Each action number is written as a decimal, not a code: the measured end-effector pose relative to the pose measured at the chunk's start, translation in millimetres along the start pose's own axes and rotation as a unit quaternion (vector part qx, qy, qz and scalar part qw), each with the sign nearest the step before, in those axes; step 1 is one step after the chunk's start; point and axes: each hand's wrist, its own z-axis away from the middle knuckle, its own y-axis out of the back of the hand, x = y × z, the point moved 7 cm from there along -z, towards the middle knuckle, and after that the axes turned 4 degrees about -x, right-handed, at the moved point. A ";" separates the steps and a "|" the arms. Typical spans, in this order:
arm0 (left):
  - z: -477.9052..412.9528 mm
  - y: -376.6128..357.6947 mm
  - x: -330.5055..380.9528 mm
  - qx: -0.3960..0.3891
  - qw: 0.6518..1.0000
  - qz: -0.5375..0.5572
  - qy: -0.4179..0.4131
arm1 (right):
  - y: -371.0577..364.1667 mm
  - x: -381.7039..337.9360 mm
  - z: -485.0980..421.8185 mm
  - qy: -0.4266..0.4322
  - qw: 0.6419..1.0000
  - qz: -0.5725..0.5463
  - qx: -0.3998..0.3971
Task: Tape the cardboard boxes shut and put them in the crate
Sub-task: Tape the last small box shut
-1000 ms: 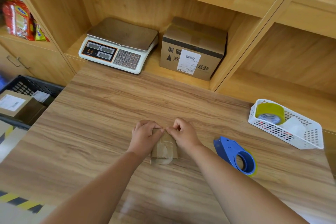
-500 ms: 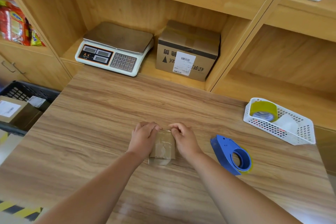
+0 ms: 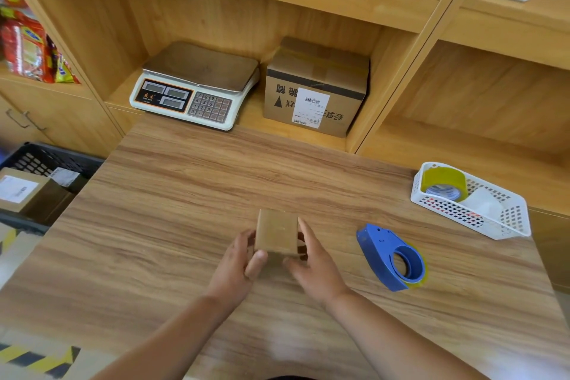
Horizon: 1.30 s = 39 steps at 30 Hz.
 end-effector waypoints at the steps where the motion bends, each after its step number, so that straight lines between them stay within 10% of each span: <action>1: -1.5 3.2 3.3 0.016 1.000 -0.005 0.001 | 3.4 -2.0 0.4 -0.002 1.000 -0.005 0.010; 39: -67.8 -38.7 -17.0 -0.046 0.992 0.037 0.114 | 30.6 24.3 -47.1 -0.100 0.955 0.278 -0.019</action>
